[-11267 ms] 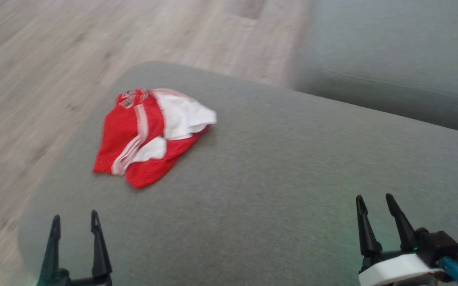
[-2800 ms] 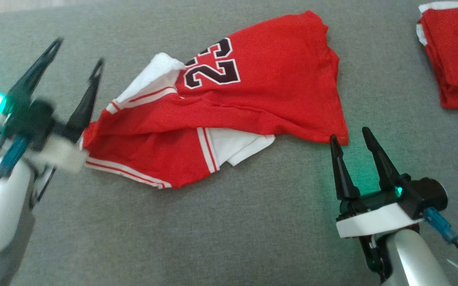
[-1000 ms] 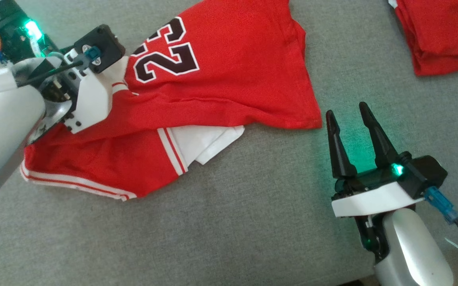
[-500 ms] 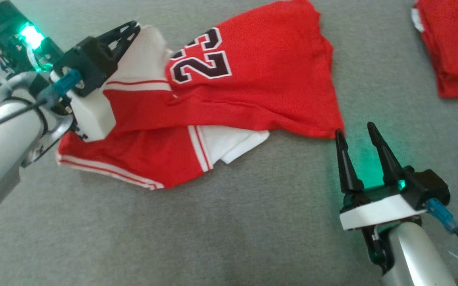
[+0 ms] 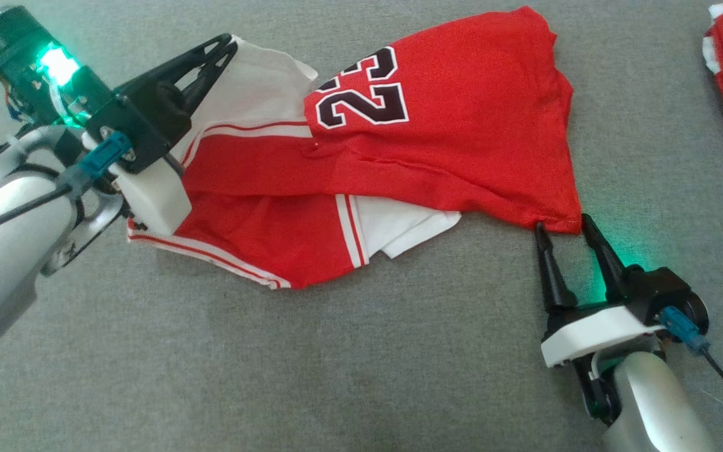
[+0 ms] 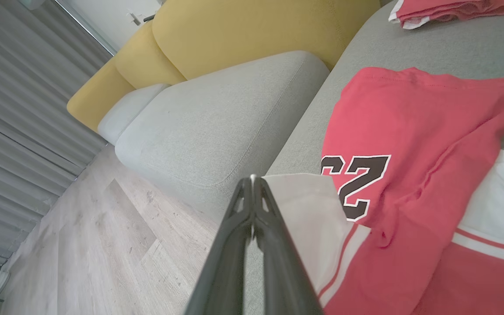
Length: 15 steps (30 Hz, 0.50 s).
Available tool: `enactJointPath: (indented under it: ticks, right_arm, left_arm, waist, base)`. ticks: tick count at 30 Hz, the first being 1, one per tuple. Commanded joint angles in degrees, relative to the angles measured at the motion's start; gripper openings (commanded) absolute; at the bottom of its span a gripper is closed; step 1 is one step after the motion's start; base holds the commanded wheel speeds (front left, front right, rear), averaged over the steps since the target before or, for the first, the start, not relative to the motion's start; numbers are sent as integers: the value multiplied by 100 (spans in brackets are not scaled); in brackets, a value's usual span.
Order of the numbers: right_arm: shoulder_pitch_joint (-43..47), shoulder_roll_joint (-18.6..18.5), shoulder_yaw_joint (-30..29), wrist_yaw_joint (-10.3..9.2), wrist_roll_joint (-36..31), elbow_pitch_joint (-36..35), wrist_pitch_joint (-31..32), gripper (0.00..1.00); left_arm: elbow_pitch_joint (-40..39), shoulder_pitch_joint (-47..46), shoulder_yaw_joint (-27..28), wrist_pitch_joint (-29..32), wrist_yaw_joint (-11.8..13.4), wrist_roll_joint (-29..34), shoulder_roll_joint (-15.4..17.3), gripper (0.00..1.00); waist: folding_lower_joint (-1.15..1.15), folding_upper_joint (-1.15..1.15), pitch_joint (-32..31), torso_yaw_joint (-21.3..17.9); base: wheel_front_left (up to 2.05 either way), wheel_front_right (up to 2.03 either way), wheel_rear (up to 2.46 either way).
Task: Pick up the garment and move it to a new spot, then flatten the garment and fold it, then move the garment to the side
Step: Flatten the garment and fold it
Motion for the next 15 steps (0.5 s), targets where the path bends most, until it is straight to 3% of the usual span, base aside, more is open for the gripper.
enactJointPath:
  ticks: [1,2,3,5,10,15]
  right_arm:
    - [-90,-75,137,-4,41,-94,-22,69]
    - [-99,-85,136,-4,50,-87,-22,45]
    - [-104,-94,139,-4,58,-87,-22,38]
    - [-107,-118,149,-4,61,-116,-22,4]
    - [-87,-158,99,-4,7,-281,-22,0]
    - [-144,-240,-187,-4,-170,-962,-22,0]
  left_arm:
    - [-130,-136,353,-62,77,4,240,0]
    - [-133,-131,356,-75,86,0,245,0]
    - [-136,-128,362,-90,99,-1,252,0]
    - [-140,-119,373,-137,124,1,262,0]
    - [-99,-91,400,-363,209,77,277,0]
    - [-72,-147,458,-976,380,509,437,0]
  waist:
    - [0,0,3,34]
    - [0,0,8,46]
    - [0,0,13,56]
    - [0,0,20,72]
    - [0,0,-34,75]
    - [0,0,-266,13]
  base:
    - [0,0,0]
    - [0,0,0]
    - [0,0,0]
    - [0,0,0]
    - [0,0,0]
    - [0,0,0]
